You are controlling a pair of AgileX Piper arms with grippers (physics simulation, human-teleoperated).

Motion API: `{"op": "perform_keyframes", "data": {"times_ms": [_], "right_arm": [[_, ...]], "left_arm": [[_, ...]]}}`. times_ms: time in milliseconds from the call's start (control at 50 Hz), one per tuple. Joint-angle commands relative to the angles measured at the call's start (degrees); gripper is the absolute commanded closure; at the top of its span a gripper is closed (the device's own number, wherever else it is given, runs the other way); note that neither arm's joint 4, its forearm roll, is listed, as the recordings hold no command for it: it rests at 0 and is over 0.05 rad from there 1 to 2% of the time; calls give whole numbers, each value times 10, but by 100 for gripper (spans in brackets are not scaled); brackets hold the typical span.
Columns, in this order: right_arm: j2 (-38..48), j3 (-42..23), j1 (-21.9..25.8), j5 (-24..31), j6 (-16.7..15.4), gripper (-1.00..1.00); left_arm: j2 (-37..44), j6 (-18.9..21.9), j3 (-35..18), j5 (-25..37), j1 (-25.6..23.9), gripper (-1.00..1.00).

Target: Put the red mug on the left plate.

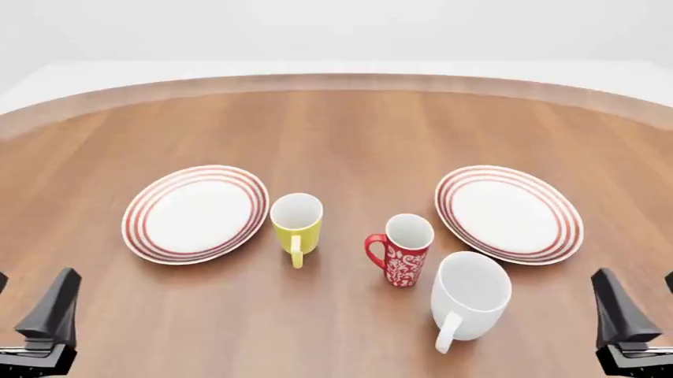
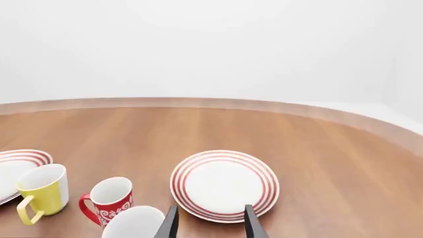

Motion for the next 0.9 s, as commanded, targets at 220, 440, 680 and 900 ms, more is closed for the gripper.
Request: {"op": "perform_keyframes", "data": {"times_ms": [220, 440, 680, 900], "right_arm": [[17, -1, 4, -17, -3, -100], [17, -1, 4, -17, -3, -100], [11, -1, 4, -11, -3, -100], [13, -1, 3, -13, -3, -100]], "left_arm": [[24, -15, -6, -6, -2, -100], [-1, -74, -91, 70, -20, -100], [31, 4, -208, 97, -50, -100], [147, 51, -331, 78, -106, -100]]}}
